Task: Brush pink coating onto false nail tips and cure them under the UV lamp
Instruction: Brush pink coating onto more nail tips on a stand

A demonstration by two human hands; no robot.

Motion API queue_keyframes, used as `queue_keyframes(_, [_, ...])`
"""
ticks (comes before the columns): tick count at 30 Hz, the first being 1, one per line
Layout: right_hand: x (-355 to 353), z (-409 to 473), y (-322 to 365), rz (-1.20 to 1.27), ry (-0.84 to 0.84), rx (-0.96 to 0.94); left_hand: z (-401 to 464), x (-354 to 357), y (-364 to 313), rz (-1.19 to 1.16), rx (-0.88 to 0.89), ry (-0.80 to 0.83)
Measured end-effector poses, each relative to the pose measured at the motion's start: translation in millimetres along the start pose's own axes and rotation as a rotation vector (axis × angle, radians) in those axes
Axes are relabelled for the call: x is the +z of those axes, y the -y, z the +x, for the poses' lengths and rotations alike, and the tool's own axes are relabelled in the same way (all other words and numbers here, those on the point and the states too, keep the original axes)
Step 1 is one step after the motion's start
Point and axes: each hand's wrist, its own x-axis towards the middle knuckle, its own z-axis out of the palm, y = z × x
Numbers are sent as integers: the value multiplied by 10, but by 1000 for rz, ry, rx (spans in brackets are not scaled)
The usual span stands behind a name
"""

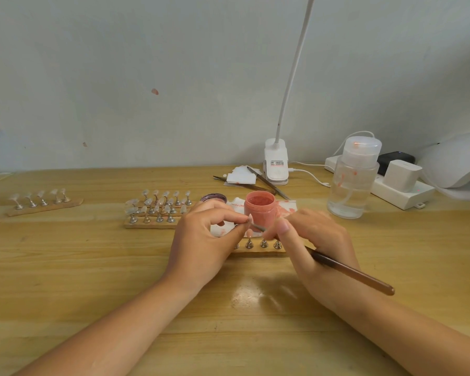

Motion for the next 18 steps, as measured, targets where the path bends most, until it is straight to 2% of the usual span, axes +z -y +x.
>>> queue_keyframes(14, [-3, 5, 19, 29, -25, 26, 7, 4, 20, 6, -4, -3])
queue_keyframes(18, [-8, 2, 10, 46, 16, 32, 10, 1, 18, -2, 1, 3])
